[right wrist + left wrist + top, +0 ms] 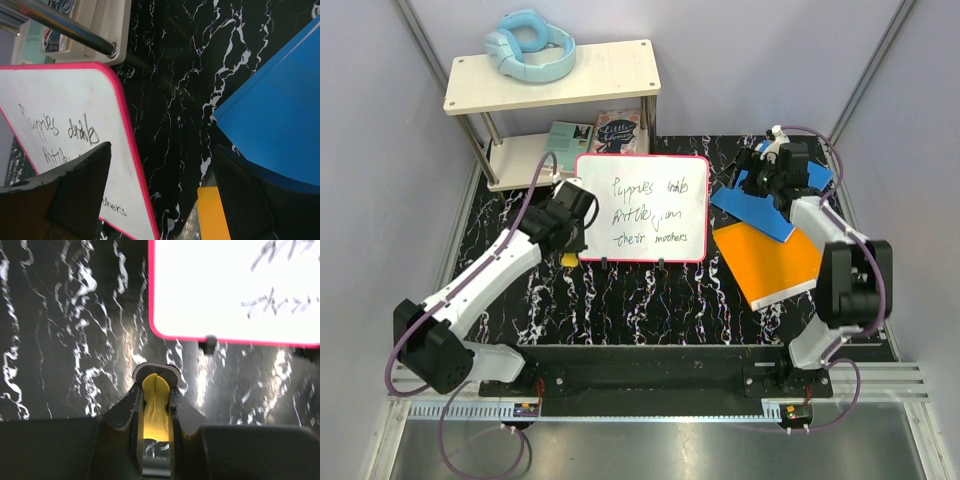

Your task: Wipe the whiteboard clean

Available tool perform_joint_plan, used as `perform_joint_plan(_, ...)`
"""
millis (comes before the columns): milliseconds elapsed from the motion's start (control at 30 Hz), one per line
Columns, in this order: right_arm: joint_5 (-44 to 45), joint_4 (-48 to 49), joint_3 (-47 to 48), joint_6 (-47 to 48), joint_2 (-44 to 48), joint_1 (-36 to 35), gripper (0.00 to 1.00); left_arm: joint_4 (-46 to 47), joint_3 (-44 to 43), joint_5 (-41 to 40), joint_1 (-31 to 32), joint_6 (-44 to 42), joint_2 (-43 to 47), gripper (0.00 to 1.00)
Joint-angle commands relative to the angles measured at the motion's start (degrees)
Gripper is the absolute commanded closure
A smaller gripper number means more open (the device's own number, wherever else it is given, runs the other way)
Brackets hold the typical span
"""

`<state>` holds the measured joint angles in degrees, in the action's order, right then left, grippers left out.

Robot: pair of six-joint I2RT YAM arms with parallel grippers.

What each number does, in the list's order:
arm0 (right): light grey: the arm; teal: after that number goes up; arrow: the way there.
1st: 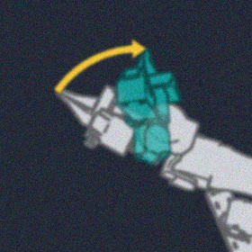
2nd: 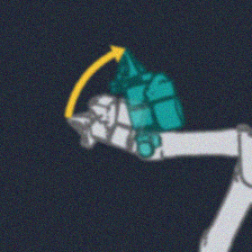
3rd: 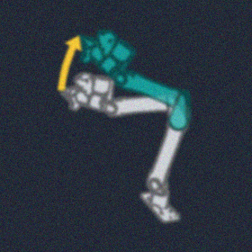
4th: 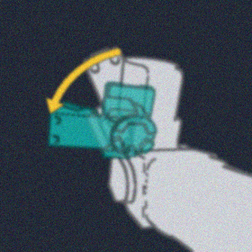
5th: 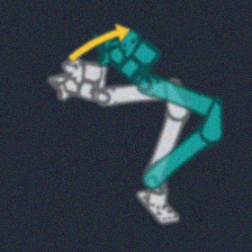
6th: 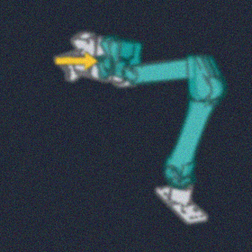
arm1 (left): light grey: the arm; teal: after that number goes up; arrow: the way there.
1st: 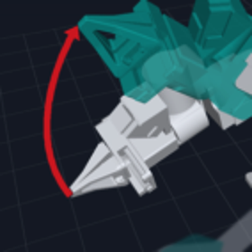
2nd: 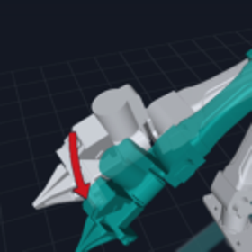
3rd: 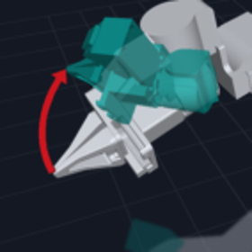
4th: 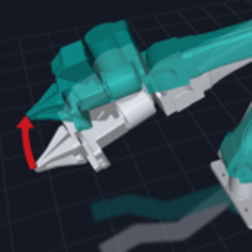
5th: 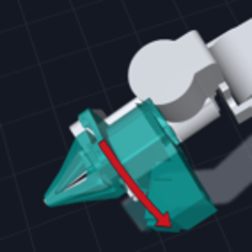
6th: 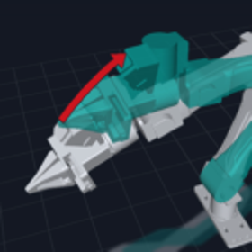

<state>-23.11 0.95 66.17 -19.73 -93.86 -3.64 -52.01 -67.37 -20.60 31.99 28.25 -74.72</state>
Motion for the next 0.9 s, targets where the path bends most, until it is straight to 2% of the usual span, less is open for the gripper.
perform_joint_plan(0,-19.68,9.67,7.03,-2.94,-11.48,2.06,0.13,5.24,-5.03,-8.31,0.27,-0.91,-4.46,1.00)
perform_joint_plan(133,-25.65,15.21,13.18,-7.07,-18.01,2.14,0.15,7.10,-9.17,-7.09,0.27,-2.85,-10.43,1.00)
perform_joint_plan(267,-29.26,22.24,13.37,-10.33,-20.65,1.88,0.16,7.01,-13.04,-5.77,0.18,-3.73,-15.19,1.00)
perform_joint_plan(333,-28.66,21.74,13.28,-10.34,-20.75,2.06,0.18,7.01,-14.45,-5.42,0.27,-3.82,-16.94,1.00)
perform_joint_plan(467,-27.16,26.11,9.16,-9.80,-17.67,2.06,0.16,7.71,-15.51,-5.24,0.18,-3.46,-18.01,1.00)
perform_joint_plan(700,-32.08,27.35,18.28,-14.81,-26.63,1.97,0.21,9.81,-17.44,-7.70,0.27,-4.96,-19.59,1.00)
perform_joint_plan(867,-34.80,32.62,19.26,-19.03,-29.61,1.88,0.25,13.07,-18.93,-7.96,0.27,-5.75,-20.38,1.00)
